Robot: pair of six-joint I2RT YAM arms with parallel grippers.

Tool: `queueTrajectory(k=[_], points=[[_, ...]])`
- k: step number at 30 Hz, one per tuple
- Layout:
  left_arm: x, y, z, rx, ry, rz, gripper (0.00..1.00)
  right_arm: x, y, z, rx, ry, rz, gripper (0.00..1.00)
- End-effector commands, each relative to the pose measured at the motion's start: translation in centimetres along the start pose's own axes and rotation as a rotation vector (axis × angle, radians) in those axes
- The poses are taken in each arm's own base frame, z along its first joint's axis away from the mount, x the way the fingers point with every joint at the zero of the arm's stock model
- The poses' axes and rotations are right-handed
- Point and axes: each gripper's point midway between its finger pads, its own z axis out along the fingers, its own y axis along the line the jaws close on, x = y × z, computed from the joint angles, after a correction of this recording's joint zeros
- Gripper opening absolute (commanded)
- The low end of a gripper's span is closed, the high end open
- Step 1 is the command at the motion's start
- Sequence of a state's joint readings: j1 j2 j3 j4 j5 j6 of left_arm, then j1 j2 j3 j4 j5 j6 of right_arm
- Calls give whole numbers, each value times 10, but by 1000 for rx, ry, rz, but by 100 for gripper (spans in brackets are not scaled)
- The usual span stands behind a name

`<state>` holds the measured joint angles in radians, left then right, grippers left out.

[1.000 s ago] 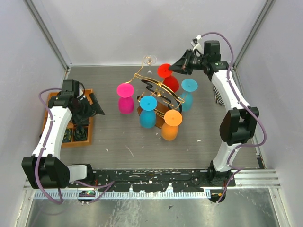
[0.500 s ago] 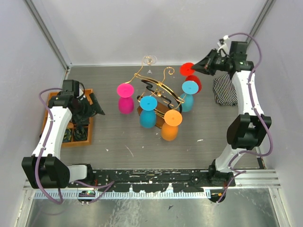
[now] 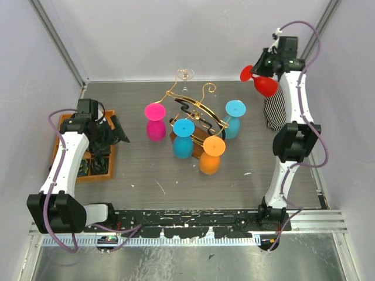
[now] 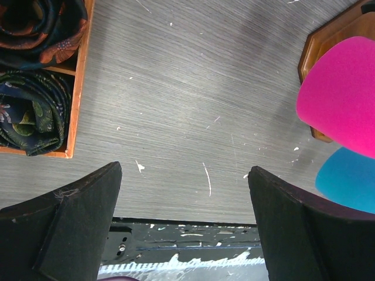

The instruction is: Take the wine glass off the wine glass rack

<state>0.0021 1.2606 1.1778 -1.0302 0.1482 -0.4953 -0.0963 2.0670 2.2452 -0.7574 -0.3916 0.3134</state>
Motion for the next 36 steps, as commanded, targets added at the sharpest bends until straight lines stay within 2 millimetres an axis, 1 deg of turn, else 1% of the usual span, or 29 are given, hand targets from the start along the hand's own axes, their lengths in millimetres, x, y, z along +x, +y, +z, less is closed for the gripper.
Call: queueTrajectory(k=[1,3,6,8,9,10,12,14,16,18,20,23,27,29,36], points=[[-3,0,0,2,-9,29,96,-21,-38,13,404,-114,-308,1],[-2,2,8,-13,22,28,96,-23,-54,24,567,-143,-423,1],[-2,0,10,-10,39,24,96,-24,-60,43,730,-189,-578,1],[-1,-2,11,3,45,13,96,-31,-58,54,827,-247,-668,1],[0,-4,13,14,45,11,96,-28,-65,61,889,-249,-714,1],[0,-5,14,21,47,5,96,-29,-67,66,919,-259,-748,1],[2,-6,16,30,58,3,96,-29,-75,79,946,-250,-826,1],[3,-6,17,31,69,9,96,-28,-90,89,976,-235,-868,1],[3,-7,18,35,79,17,96,-25,-108,96,997,-214,-871,1],[1,-8,20,37,84,19,96,-20,-120,103,1001,-190,-890,1],[-1,-13,22,53,88,19,96,-19,-127,105,1013,-180,-919,1],[-2,-17,26,71,105,12,96,-8,-142,117,1014,-154,-936,1],[-1,-16,34,68,123,11,96,-4,-151,123,1019,-148,-957,1],[0,-16,36,71,127,9,96,1,-155,128,1017,-137,-971,1],[2,-16,43,70,149,10,96,31,-175,149,1028,-73,-1019,1]])
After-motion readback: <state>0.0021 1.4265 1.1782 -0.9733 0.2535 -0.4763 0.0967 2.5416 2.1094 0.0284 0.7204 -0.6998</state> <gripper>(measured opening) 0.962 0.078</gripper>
